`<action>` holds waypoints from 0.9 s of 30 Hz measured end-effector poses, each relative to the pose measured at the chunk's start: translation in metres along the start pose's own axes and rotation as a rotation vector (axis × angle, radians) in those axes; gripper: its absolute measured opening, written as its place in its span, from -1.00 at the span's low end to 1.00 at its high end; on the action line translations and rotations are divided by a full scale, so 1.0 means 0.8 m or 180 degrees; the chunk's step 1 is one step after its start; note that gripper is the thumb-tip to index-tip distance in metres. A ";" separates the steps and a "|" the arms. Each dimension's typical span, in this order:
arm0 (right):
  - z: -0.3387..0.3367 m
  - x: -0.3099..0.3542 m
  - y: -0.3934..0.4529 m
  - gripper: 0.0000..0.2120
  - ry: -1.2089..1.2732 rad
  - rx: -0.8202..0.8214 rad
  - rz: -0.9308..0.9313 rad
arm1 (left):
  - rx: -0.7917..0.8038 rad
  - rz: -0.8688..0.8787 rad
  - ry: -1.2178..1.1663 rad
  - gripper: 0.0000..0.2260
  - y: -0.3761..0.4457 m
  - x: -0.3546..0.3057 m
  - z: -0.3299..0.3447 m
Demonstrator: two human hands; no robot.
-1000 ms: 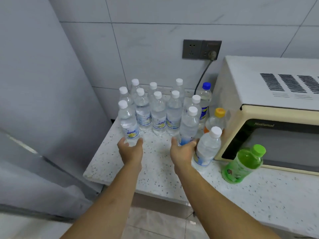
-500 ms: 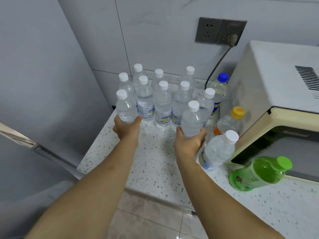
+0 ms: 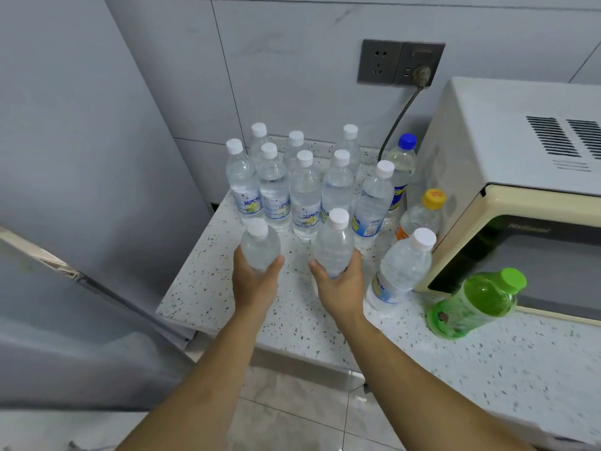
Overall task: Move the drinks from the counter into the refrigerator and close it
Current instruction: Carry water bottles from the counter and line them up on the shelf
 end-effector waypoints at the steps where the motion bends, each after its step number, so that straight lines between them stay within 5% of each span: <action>1: -0.002 0.001 -0.006 -0.47 -0.0033 0.0085 -0.0047 | 0.0100 0.0044 0.0037 -0.43 -0.008 0.000 -0.005; 5: -0.014 -0.006 -0.030 -0.50 -0.0175 0.0284 -0.0055 | 0.0387 0.0178 0.0213 -0.52 -0.037 0.004 -0.023; 14: -0.013 -0.007 -0.042 -0.34 -0.0298 0.0329 0.0063 | 0.0647 0.0191 0.0175 -0.35 -0.045 0.014 -0.019; 27: -0.056 -0.004 -0.092 -0.42 0.0199 0.0071 0.0138 | 0.0865 0.0082 -0.0254 -0.59 -0.074 0.038 -0.033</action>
Point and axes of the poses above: each hand's wrist, its own y-axis towards the middle knuckle, its own z-axis out of the palm, x = y × z, the point moved 9 cm from there along y, towards the middle knuckle, and after that the axes turned 7 degrees about -x, right-handed, at the moved point
